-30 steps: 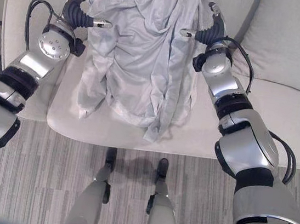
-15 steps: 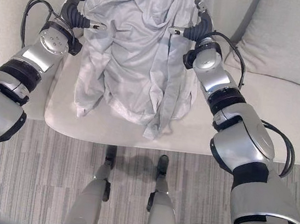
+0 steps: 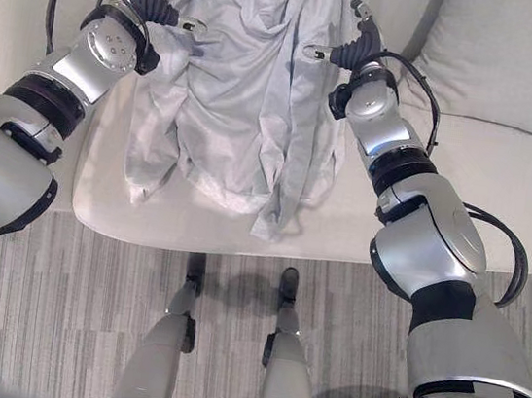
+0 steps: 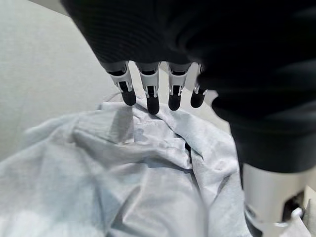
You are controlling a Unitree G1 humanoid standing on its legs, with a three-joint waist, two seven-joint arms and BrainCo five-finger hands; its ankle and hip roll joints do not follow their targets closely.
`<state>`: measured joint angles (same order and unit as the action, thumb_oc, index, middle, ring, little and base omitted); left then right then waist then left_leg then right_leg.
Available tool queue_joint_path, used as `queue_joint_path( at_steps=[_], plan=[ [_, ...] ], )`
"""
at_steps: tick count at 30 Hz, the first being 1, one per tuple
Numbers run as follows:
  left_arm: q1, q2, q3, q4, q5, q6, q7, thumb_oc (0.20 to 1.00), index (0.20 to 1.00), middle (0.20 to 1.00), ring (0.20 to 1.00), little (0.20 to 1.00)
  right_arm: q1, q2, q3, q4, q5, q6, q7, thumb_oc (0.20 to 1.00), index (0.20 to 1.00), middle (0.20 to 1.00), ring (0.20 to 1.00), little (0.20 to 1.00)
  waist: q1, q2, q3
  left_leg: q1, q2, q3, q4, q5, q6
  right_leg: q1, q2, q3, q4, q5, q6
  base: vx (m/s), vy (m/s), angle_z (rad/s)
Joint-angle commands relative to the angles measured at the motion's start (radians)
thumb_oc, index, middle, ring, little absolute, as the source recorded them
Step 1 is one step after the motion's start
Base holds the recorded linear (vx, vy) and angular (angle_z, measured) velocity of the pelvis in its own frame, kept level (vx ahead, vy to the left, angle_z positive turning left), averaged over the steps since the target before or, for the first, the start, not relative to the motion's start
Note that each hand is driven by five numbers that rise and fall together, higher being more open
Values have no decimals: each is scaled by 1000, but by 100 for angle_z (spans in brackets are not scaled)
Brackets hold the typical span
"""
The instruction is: Hang the clothes on the sofa on the clothes rack.
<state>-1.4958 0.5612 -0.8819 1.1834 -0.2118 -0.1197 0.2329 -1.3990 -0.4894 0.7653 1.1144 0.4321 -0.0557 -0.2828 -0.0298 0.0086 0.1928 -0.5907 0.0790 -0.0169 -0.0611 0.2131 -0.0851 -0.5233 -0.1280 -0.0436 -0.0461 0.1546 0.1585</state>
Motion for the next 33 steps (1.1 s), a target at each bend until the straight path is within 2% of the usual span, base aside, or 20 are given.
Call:
queue_joint_path(
  at_steps=[1, 8, 11, 22, 28, 33],
  plan=[
    [-85, 31, -8, 99, 43, -13, 43, 1000, 1000, 1000, 1000, 1000, -112, -6, 0, 63, -23, -25, -46, 1000, 1000, 1000, 1000, 1000, 2, 8, -22, 67, -128, -8, -26, -70, 36, -110, 53, 82, -41, 63, 52, 32, 0, -1],
    [-87, 31, -10, 116, 40, -10, 45, 1000, 1000, 1000, 1000, 1000, -121, -8, 3, 77, -18, -23, -47, 1000, 1000, 1000, 1000, 1000, -5, 5, -22, 71, -125, -8, -26, -74, 38, -111, 56, 86, -41, 62, 50, 6, -2, -2],
    [-93, 32, -21, 124, 37, -14, 38, 1000, 1000, 1000, 1000, 1000, -128, -11, 2, 81, 44, -30, -26, 1000, 1000, 1000, 1000, 1000, -6, 0, -25, 68, -124, -12, -26, -75, 37, -112, 57, 82, -41, 62, 48, 27, -22, -4],
    [-101, 31, -34, 151, 46, -10, 30, 1000, 1000, 1000, 1000, 1000, -163, -11, 14, 124, 85, -23, -10, 1000, 1000, 1000, 1000, 1000, -7, -13, -30, 62, -120, -16, -26, -75, 31, -113, 60, 74, -41, 60, 42, 6, -9, 0],
    [-116, -3, -34, 198, 106, 22, 67, 1000, 1000, 1000, 1000, 1000, -208, -22, 35, 186, 93, 1, -8, 1000, 1000, 1000, 1000, 1000, 2, -29, -23, 45, -109, -29, -26, -71, 23, -120, 71, 55, -41, 50, 33, 38, -91, 4],
    [-119, -5, -37, 201, 106, 21, 66, 1000, 1000, 1000, 1000, 1000, -213, -25, 39, 195, 96, 2, -6, 1000, 1000, 1000, 1000, 1000, 2, -31, -22, 37, -106, -33, -26, -68, 19, -127, 73, 51, -41, 50, 29, 12, -38, 0]
  ],
)
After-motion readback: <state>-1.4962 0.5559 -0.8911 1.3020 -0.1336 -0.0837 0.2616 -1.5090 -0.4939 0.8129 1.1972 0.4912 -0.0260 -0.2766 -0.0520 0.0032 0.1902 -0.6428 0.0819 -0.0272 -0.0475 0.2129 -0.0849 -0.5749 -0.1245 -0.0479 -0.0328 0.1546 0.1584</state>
